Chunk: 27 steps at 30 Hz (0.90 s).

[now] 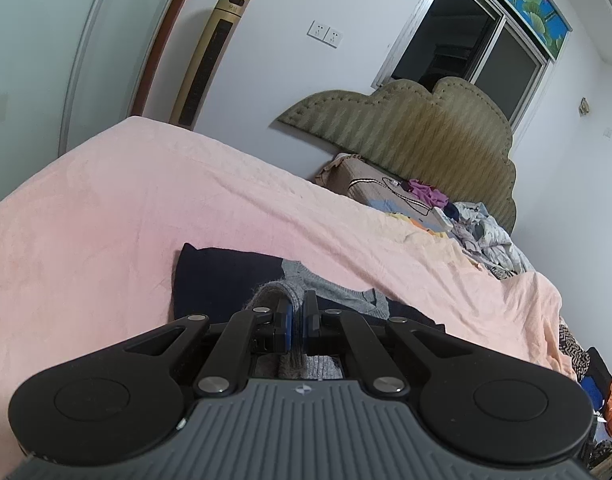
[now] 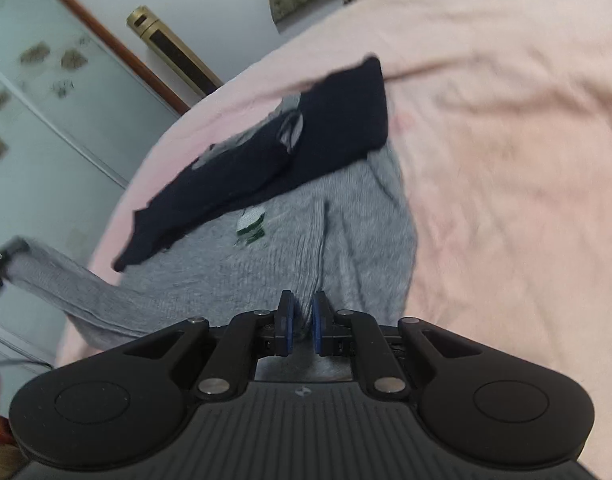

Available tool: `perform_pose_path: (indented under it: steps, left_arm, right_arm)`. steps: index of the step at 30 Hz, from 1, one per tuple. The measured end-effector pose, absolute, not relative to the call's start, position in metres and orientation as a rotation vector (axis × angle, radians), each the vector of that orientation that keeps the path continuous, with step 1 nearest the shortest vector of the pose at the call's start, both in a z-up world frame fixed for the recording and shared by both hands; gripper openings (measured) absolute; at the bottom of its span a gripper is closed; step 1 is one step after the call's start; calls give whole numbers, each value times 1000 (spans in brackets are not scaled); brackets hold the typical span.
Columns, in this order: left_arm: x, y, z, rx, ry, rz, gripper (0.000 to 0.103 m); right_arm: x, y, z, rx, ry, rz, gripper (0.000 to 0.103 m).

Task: Fold small clothes

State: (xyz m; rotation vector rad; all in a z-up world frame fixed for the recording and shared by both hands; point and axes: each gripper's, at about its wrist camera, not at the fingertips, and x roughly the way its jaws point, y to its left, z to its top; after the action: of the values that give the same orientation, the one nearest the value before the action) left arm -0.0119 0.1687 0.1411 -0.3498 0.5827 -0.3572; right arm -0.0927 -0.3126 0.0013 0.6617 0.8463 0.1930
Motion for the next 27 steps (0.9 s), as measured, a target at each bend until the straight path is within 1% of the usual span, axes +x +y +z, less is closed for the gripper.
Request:
perform_pose_path:
  steps: [1, 3, 4, 5, 7, 12, 13, 15, 16, 17, 18, 21, 27]
  left_arm:
    - [-12, 169, 141, -348, 582, -358, 4]
    - [-13, 170, 140, -349, 583, -359, 4]
    - [-13, 169, 141, -350, 584, -359, 4]
    - [-13, 169, 141, -351, 585, -359, 4]
    - [-13, 170, 140, -350, 586, -357, 4]
    - [-15, 168, 138, -353, 592, -363, 4]
    - [-16, 167, 137, -354, 595, -363, 4]
    - [-19, 167, 136, -352, 596, -362, 4]
    - [-20, 166, 136, -350, 597, -359, 4]
    - [-22, 166, 136, -348, 598, -353, 4]
    - [-21, 166, 136, -347, 600, -347, 4]
    - [-24, 170, 138, -348, 597, -325, 4]
    - [-27, 177, 148, -372, 575, -314, 4]
  right_arm:
    - [-93, -315, -3, 710, 852, 209, 10]
    - [-94, -318, -10, 780, 856, 216, 17]
    - [-93, -320, -10, 800, 844, 221, 29]
    - [-94, -322, -10, 815, 829, 224, 45]
    - [-97, -323, -7, 831, 797, 238, 58]
    - [-83, -321, -7, 855, 784, 285, 60]
    - [-77, -320, -11, 868, 796, 292, 58]
    - [-69, -315, -18, 874, 817, 299, 47]
    - [-66, -311, -20, 867, 829, 296, 31]
    - [-64, -307, -20, 853, 841, 289, 13]
    - [-63, -304, -20, 836, 846, 280, 6]
    - [-68, -305, -8, 835, 794, 298, 6]
    - [-85, -319, 50, 855, 607, 384, 6]
